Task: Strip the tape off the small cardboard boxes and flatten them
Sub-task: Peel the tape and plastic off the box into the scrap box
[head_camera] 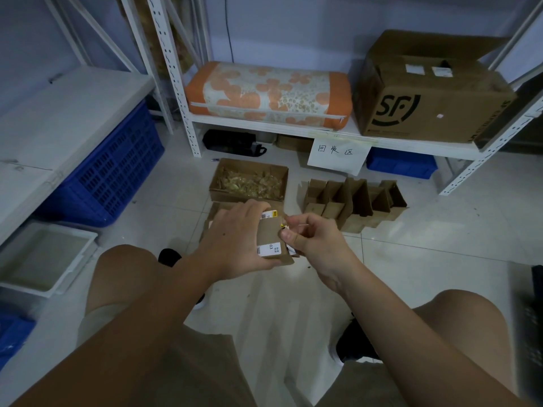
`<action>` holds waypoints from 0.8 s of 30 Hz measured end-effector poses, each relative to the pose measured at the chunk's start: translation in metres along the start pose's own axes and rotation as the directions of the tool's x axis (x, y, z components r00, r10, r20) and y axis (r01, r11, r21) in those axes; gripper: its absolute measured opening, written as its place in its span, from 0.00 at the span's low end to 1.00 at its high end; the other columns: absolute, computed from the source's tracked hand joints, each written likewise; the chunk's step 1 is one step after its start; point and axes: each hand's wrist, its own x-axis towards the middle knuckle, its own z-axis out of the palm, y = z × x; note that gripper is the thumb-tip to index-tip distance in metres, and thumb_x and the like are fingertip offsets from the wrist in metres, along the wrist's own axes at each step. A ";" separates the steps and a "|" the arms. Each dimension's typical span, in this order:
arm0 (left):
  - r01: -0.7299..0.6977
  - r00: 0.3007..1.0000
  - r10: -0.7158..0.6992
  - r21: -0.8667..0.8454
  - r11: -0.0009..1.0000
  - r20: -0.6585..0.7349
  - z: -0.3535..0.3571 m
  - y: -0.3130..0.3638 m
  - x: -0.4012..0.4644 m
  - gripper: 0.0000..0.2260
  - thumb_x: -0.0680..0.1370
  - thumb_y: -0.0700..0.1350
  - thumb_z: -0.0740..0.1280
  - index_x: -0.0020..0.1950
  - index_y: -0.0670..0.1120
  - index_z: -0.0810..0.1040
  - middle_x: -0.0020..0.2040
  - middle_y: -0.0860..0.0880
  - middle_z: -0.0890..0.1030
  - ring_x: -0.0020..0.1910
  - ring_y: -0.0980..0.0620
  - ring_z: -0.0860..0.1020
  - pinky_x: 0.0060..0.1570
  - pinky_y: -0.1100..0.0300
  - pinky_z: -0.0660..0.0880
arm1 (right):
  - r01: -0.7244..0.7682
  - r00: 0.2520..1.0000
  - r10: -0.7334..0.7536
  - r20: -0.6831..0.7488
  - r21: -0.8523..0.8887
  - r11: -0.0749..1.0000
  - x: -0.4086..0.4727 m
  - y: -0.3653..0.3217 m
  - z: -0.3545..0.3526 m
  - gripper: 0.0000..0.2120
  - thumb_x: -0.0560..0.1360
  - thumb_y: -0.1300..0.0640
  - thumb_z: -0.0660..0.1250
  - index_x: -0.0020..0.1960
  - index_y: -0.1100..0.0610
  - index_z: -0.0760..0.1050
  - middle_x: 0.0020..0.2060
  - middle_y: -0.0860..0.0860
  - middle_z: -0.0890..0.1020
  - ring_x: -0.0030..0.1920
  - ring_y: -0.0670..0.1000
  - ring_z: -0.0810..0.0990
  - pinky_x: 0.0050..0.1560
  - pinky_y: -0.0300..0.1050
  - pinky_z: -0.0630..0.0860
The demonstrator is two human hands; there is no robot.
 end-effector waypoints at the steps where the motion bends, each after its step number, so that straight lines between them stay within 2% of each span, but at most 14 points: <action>1: 0.008 1.000 -0.009 -0.018 1.000 -0.006 0.000 0.000 -0.001 0.42 0.64 0.73 0.75 0.70 0.53 0.68 0.58 0.59 0.71 0.53 0.58 0.69 0.54 0.51 0.69 | -0.028 1.000 0.027 0.013 0.057 0.998 0.001 0.001 0.000 0.06 0.76 0.66 0.73 0.51 0.62 0.78 0.43 0.59 0.81 0.40 0.53 0.82 0.42 0.46 0.80; 3: -0.005 1.000 0.005 -0.045 0.999 -0.006 0.000 -0.001 -0.005 0.43 0.63 0.74 0.74 0.70 0.53 0.68 0.59 0.58 0.72 0.55 0.57 0.71 0.55 0.49 0.71 | -0.086 0.995 0.076 0.069 0.158 0.984 0.002 0.004 -0.002 0.04 0.76 0.66 0.72 0.48 0.63 0.77 0.45 0.62 0.80 0.41 0.56 0.81 0.45 0.50 0.78; 5: -0.032 0.999 0.033 -0.049 0.998 0.022 0.000 -0.001 -0.007 0.43 0.63 0.75 0.72 0.71 0.53 0.68 0.61 0.58 0.73 0.57 0.56 0.72 0.58 0.48 0.71 | -0.128 0.986 0.106 0.127 0.184 0.975 0.002 0.007 -0.005 0.03 0.77 0.65 0.71 0.45 0.62 0.78 0.45 0.63 0.81 0.41 0.55 0.82 0.46 0.49 0.80; 9: -0.022 0.998 0.026 -0.068 0.997 0.055 0.000 0.003 -0.007 0.43 0.64 0.74 0.75 0.71 0.55 0.68 0.63 0.59 0.73 0.59 0.57 0.72 0.61 0.48 0.69 | -0.150 0.979 0.122 0.161 0.178 0.973 0.004 0.009 -0.010 0.05 0.78 0.65 0.69 0.43 0.61 0.77 0.42 0.61 0.81 0.38 0.53 0.81 0.38 0.41 0.79; 12: -0.014 0.998 0.019 -0.087 0.996 0.055 -0.001 0.007 -0.004 0.43 0.64 0.72 0.76 0.72 0.54 0.68 0.62 0.59 0.72 0.58 0.57 0.71 0.61 0.48 0.69 | -0.123 0.982 0.097 0.162 0.161 0.979 0.006 0.006 -0.014 0.05 0.78 0.66 0.69 0.43 0.60 0.76 0.43 0.61 0.80 0.37 0.52 0.80 0.35 0.40 0.78; 16: 0.002 0.999 0.003 -0.106 0.994 0.053 -0.005 0.012 0.003 0.43 0.64 0.70 0.78 0.72 0.54 0.67 0.60 0.61 0.70 0.57 0.59 0.70 0.62 0.50 0.70 | -0.081 0.987 0.052 0.153 0.187 0.979 0.009 -0.001 -0.019 0.06 0.78 0.67 0.68 0.43 0.60 0.75 0.40 0.59 0.79 0.36 0.51 0.80 0.32 0.40 0.77; 19: 0.017 0.999 -0.011 -0.139 0.990 0.044 -0.007 0.015 0.006 0.44 0.64 0.68 0.79 0.72 0.53 0.66 0.59 0.62 0.69 0.56 0.60 0.68 0.61 0.51 0.70 | -0.046 0.991 0.022 0.131 0.182 0.982 0.012 -0.004 -0.021 0.07 0.77 0.67 0.69 0.42 0.59 0.76 0.38 0.56 0.80 0.35 0.50 0.79 0.34 0.43 0.75; 24: 0.053 0.998 -0.048 -0.204 0.978 0.028 -0.007 0.014 0.006 0.42 0.63 0.66 0.80 0.71 0.55 0.67 0.57 0.63 0.69 0.54 0.60 0.71 0.58 0.52 0.72 | 0.048 0.999 -0.051 0.012 0.187 0.981 0.012 -0.001 -0.012 0.08 0.77 0.68 0.70 0.42 0.59 0.76 0.35 0.55 0.77 0.35 0.52 0.76 0.38 0.45 0.72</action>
